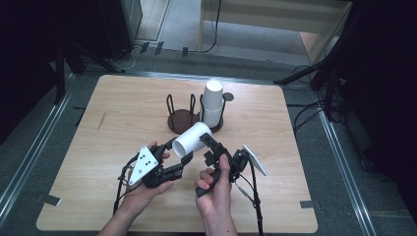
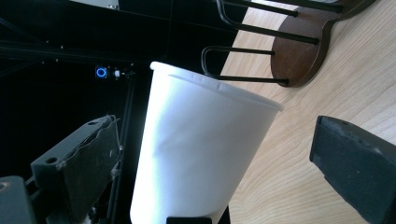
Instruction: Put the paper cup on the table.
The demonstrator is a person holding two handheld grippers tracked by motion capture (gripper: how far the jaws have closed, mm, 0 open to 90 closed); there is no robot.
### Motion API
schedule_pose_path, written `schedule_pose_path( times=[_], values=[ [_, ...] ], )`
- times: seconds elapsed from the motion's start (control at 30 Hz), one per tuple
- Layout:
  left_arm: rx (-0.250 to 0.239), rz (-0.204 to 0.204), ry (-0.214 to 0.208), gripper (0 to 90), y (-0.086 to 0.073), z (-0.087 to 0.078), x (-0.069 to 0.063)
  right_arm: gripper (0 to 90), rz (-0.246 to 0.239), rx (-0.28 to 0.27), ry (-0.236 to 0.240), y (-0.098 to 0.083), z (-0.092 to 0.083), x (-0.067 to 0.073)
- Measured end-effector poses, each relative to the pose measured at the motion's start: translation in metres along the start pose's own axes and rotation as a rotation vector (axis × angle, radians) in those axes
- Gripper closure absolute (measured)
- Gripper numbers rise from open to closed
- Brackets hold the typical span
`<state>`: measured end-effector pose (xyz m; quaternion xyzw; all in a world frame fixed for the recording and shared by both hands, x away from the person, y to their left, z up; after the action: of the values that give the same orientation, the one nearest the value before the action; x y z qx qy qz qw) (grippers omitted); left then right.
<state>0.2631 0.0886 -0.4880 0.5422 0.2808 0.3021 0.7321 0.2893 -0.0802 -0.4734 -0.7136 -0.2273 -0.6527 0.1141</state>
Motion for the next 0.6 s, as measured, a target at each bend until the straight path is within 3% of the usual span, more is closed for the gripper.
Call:
schedule_pose_path(
  times=[0.2,0.6],
  values=[
    [0.000,0.003,-0.010,36.2,-0.001,0.001,-0.002,1.3,0.045,0.015,-0.007,0.001,0.005,-0.002],
    [-0.001,0.010,-0.022,36.2,-0.002,0.001,-0.005,0.0,0.083,0.048,-0.002,-0.001,0.018,0.001]
  ],
)
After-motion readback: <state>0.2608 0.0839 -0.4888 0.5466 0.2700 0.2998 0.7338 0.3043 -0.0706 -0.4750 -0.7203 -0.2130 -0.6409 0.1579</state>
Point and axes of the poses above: each handheld gripper's, and its own axes: z roughly forward along the jaws, y roughly out of its top, x roughly to its left, the point moved 4 cm from there along z, roughly forward along the jaws, and after that the axes turned 14 degrees about -x, right-handed, at the moved point
